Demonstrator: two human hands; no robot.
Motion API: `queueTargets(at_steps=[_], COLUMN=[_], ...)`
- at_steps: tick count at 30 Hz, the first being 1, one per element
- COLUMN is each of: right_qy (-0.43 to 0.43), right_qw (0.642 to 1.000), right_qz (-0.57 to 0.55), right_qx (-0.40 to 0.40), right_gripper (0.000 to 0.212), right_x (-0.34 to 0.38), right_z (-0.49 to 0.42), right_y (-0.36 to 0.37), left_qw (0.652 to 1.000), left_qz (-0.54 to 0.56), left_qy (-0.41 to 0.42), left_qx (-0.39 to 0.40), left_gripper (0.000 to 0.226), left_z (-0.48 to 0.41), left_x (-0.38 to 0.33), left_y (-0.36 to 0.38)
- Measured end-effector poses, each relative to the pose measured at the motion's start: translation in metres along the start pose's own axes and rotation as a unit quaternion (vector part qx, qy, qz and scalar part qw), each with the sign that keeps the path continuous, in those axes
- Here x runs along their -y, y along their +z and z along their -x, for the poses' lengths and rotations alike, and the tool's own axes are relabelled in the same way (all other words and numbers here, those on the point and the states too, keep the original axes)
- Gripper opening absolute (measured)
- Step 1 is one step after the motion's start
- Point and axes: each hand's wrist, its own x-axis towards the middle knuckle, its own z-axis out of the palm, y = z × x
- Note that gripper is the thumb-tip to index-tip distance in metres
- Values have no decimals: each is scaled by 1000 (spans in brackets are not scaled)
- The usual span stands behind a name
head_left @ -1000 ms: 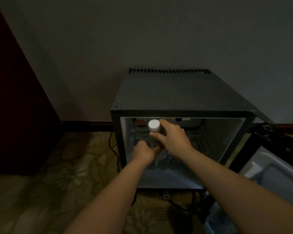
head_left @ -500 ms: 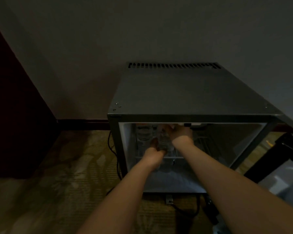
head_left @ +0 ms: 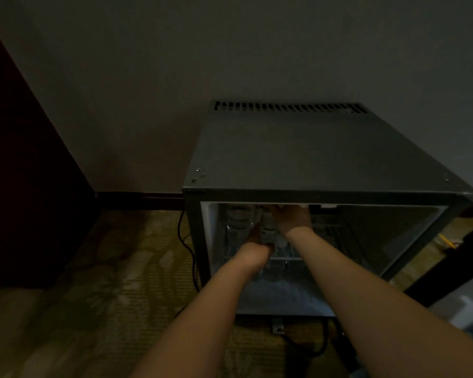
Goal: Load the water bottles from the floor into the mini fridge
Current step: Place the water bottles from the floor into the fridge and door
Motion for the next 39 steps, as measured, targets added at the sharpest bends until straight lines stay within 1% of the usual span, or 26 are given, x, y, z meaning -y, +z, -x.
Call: queueTargets(at_steps=[2, 4, 7, 10, 12, 15, 19, 22, 24, 27, 30, 33, 36, 39], right_qy=[2, -9, 36, 73, 67, 28, -35, -78, -106, -147, -205, -235, -261, -290], right_qw=[1000, 1000, 999, 997, 996, 993, 982, 975, 970, 959, 938, 916, 904, 875], right_qz=[-5, -17, -40, 20, 35, 71, 131, 131, 126, 126, 142, 136, 137, 146], right_qx=[18, 14, 6, 28, 43, 85, 128, 162, 179, 209, 241, 295, 311, 360], right_gripper=[50, 49, 41, 34, 29, 25, 25, 22, 24, 28, 31, 31, 29, 29], right_x=[0, -1, -3, -10, -15, -19, -5, 15, 34, 69, 106, 145, 164, 187], right_z=[3, 6, 13, 24, 36, 57, 95, 127, 148, 184, 218, 260, 286, 332], right_y=[0, 0, -2, -6, -9, -11, -12, -12, -12, -5, 21, 63, 88, 140], left_qw=[1000, 999, 998, 993, 985, 970, 972, 969, 965, 960, 956, 949, 946, 945], left_qz=[-16, -32, -47, -103, -156, -228, -221, -238, -258, -271, -271, -264, -260, -228], left_qy=[-12, -24, -45, -49, -58, -72, -73, -64, -50, -52, -69, -108, -139, -188], left_qx=[6, 10, 20, 25, 40, 38, 19, -7, -28, -57, -89, -131, -136, -142], left_gripper=[45, 42, 35, 34, 37, 42, 46, 49, 49, 47, 45, 41, 40, 37], left_z=[2, 6, 17, 30, 43, 62, 101, 136, 165, 216, 273, 336, 367, 426], left_x=[3, 7, 12, 19, 24, 32, 32, 26, 26, 36, 63, 110, 141, 189], left_y=[-1, -3, -8, -15, -20, -32, -56, -74, -90, -121, -151, -179, -190, -205])
